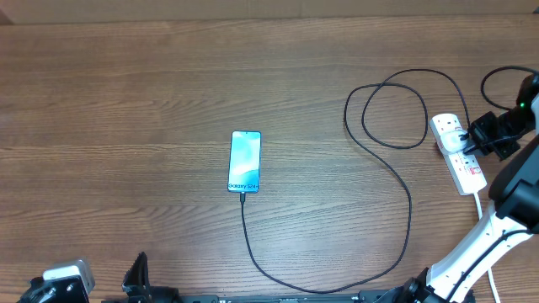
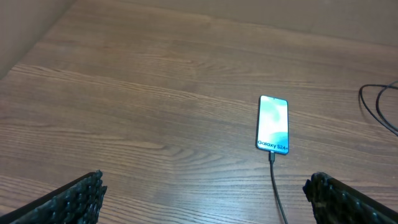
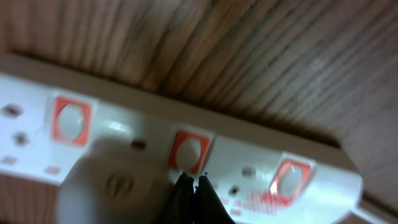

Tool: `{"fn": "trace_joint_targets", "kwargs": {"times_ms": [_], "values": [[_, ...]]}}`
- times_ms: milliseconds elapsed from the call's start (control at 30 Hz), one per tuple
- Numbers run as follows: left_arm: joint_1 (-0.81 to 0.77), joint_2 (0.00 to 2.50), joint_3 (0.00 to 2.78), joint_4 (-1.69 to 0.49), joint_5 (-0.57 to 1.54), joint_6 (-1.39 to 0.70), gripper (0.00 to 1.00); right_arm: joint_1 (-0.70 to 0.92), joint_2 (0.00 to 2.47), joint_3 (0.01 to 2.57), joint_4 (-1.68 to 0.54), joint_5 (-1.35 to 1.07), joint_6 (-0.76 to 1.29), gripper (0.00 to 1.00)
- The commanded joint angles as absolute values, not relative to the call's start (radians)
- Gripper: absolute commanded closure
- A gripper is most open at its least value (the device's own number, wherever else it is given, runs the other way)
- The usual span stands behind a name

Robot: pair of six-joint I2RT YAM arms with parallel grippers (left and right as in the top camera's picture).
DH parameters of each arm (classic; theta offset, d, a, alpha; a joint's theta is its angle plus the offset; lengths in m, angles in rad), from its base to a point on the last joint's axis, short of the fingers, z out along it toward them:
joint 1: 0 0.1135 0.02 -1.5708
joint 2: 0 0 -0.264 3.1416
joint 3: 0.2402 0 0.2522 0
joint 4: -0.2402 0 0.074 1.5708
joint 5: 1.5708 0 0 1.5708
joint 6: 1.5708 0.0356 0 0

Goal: Plug charger to phone and switch on socket

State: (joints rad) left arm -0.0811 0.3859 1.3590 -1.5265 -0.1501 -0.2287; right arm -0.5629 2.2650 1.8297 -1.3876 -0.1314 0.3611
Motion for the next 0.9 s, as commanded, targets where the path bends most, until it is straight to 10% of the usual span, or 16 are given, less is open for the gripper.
{"fn": "trace_joint_targets", "kwargs": {"times_ms": [0,867], "values": [[-0.079,0.38,1.356,-1.522,-0.139,-0.206,0.0,-0.56,2.279,1.839,-1.375,-0.133,0.35,0.96],[-0.079,0.38,1.356,-1.522,-0.139,-0.205,0.0,-0.559,2.289,1.954,-1.457,-0.133,0.346,0.96]]}}
